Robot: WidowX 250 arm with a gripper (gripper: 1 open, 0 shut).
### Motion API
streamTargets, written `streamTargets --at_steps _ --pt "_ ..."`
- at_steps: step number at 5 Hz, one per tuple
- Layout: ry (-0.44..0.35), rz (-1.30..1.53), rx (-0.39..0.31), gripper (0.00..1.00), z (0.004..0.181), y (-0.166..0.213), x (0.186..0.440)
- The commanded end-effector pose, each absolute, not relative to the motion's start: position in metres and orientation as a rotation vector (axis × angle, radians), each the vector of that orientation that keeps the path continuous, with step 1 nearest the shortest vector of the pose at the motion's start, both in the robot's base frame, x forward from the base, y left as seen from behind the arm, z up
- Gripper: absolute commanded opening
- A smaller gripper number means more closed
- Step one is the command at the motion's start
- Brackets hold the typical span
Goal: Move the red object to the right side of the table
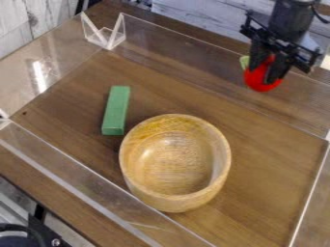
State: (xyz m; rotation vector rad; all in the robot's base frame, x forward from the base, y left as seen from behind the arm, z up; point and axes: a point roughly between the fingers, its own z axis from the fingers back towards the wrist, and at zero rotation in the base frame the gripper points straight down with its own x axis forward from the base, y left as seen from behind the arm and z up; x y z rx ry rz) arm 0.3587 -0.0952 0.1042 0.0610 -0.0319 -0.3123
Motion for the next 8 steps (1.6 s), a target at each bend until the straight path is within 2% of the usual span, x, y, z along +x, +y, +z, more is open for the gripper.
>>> streamTargets --at_steps 1,3,4,5,6,7,8 --pt "-0.103 -0.316 0.046 0.00 0.120 -0.106 0.358" --pt "-0.115 -0.251 0.038 0.00 0.076 -0.116 0.353" --pt "-0.121 -0.252 0.044 0.00 0.069 -0.122 0.357" --pt "-0.125 -0.256 0.050 1.00 0.068 -0.126 0.366" --pt "-0.121 -0.232 0.062 1.00 0.059 -0.119 0.370" --pt "-0.143 -0.230 0.045 0.00 0.057 -0.111 0.359" --pt "-0.163 -0.171 0.009 0.00 0.046 -0.124 0.346"
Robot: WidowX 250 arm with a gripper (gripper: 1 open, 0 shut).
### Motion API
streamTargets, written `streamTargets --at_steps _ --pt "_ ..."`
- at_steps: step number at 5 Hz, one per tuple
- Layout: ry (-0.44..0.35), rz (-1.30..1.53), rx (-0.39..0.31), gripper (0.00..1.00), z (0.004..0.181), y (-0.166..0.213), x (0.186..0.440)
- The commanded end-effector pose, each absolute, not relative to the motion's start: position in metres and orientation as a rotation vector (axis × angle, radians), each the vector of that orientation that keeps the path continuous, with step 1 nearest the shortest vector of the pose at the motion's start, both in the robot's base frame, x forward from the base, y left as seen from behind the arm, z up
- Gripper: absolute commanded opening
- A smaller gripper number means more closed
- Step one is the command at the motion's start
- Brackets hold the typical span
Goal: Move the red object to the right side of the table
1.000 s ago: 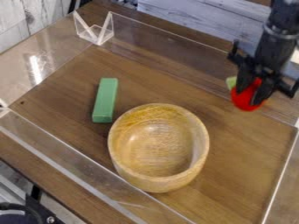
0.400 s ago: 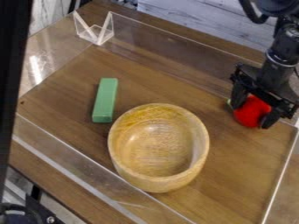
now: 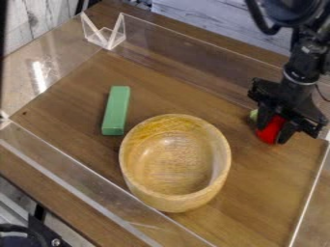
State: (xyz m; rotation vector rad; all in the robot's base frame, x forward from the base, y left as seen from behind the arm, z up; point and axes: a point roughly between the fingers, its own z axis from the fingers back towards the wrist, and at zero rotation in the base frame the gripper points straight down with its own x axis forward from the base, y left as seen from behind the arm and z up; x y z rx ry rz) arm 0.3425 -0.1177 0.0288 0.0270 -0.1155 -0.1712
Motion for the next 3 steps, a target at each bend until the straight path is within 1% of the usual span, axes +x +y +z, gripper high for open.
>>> streamTargets --at_steps 1,2,3 --pt "-0.171 -0.110 -0.007 0.00 0.043 -0.140 0.332" --pt "-0.168 -0.091 -0.018 0.00 0.042 -0.145 0.321" --pt "-0.164 -0.070 -0.033 1.00 0.040 -0.145 0.310"
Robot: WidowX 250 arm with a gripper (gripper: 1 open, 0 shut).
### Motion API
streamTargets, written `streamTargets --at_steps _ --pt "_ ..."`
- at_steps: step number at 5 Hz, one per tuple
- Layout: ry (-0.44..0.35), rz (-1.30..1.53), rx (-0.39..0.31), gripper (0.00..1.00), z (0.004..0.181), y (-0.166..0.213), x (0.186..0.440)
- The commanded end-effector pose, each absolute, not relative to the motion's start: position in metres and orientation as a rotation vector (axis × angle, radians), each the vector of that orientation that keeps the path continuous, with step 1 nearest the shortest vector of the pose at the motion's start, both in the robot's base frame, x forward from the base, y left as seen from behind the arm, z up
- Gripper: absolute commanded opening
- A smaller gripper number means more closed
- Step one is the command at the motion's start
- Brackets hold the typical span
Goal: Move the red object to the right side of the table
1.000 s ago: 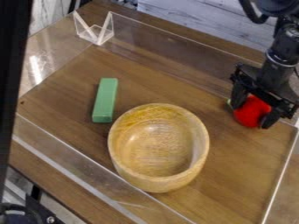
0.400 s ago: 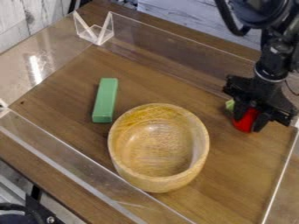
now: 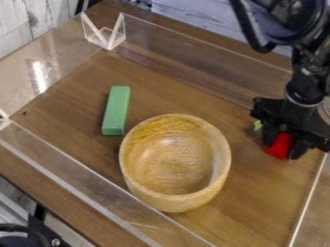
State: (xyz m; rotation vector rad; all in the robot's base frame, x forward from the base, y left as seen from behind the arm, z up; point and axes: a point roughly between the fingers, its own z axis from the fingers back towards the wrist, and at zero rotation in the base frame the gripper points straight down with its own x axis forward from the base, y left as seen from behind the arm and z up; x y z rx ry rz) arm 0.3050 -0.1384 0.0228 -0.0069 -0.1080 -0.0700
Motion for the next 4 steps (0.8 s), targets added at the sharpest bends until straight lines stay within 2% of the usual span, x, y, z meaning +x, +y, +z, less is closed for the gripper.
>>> streamTargets --at_steps 1,2,3,4 --pt "-0.162 -0.057 -0.043 1.00 0.041 -0.139 0.295" --pt "-0.195 -0.085 -0.034 0.00 0.053 -0.126 0.290" --pt "-0.228 -0.162 -0.025 0.00 0.078 -0.129 0.301" --pt "-0.241 -0.200 -0.048 1.00 0.086 -0.133 0.307"
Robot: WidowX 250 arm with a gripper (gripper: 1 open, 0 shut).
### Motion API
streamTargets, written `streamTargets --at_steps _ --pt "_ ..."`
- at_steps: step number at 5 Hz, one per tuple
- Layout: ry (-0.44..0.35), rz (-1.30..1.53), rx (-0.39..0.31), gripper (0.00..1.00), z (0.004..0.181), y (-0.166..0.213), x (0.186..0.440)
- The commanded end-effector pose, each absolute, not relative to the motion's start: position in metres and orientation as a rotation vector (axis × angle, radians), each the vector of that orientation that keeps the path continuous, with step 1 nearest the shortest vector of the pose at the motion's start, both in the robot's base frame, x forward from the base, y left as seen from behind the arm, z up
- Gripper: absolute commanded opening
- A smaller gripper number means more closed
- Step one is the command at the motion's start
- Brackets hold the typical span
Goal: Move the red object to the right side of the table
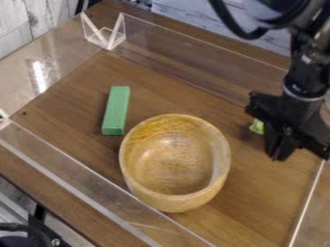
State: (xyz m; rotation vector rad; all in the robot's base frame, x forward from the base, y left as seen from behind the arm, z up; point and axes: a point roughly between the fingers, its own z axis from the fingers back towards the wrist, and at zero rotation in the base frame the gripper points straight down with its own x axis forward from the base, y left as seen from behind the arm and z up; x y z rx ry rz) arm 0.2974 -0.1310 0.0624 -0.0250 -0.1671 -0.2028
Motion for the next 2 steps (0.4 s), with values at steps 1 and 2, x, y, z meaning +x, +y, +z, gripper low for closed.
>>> streamTargets --at_steps 1,2 --pt "-0.249 -0.133 -0.058 1.00 0.080 -0.121 0.315" --pt "-0.251 -0.054 -0.063 1.00 0.075 -0.110 0.321"
